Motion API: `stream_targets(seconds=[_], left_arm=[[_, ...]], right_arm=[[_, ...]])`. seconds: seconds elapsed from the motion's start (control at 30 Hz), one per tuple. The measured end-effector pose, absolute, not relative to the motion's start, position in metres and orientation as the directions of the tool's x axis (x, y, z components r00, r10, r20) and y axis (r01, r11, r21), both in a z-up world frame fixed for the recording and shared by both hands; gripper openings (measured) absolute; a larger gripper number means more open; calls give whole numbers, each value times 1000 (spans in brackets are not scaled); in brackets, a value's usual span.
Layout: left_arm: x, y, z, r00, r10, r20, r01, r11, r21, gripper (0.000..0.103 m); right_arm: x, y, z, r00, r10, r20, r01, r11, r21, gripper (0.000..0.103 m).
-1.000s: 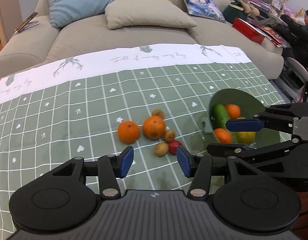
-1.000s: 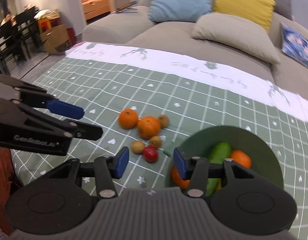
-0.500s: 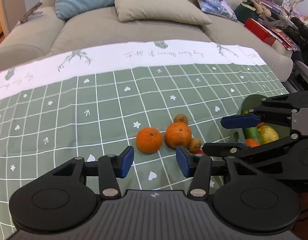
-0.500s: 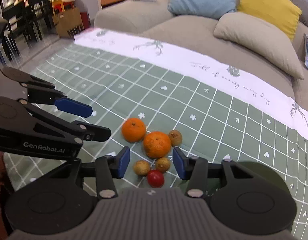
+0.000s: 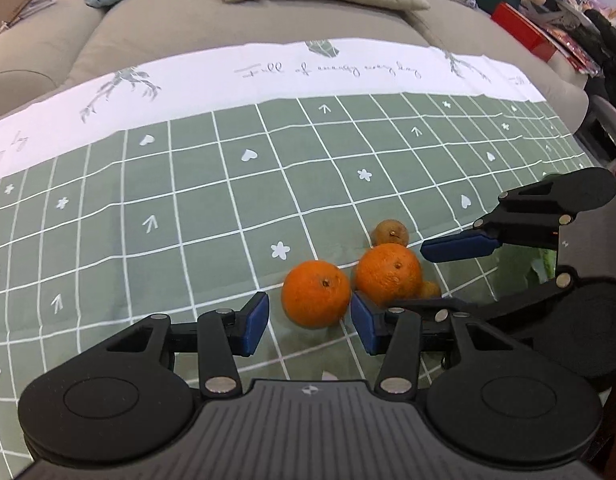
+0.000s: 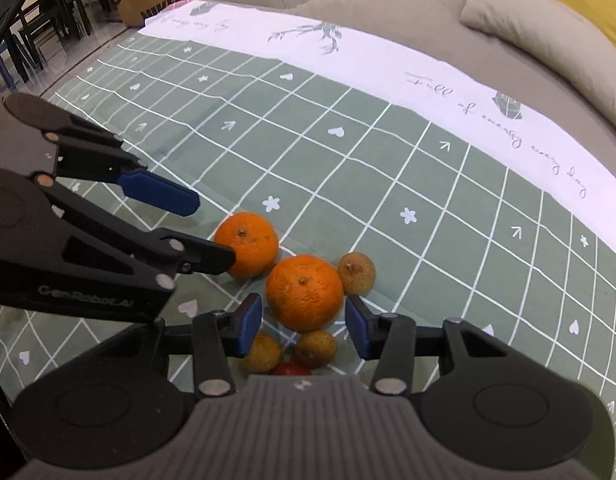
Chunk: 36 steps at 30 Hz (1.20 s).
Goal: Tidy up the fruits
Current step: 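Return to the fruit and grasp an orange with each tool, then carry the two held oranges toward the green colander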
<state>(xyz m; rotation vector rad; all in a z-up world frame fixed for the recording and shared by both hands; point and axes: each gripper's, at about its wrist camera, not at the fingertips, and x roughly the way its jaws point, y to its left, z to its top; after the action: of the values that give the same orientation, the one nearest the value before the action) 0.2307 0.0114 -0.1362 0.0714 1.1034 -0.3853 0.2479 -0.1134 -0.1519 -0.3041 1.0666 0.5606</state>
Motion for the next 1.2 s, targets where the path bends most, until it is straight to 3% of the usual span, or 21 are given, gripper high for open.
stream_targets(seconds=[0.67, 1.2], left_arm=[[251, 12, -161, 296, -314, -902, 267, 934, -238, 49], [210, 39, -118, 416, -273, -868, 117, 962, -246, 48]], right_arm=[[257, -114, -166, 354, 291, -889, -539, 840, 61, 41], [228, -115, -120, 434, 319, -842, -539, 841, 41, 41]])
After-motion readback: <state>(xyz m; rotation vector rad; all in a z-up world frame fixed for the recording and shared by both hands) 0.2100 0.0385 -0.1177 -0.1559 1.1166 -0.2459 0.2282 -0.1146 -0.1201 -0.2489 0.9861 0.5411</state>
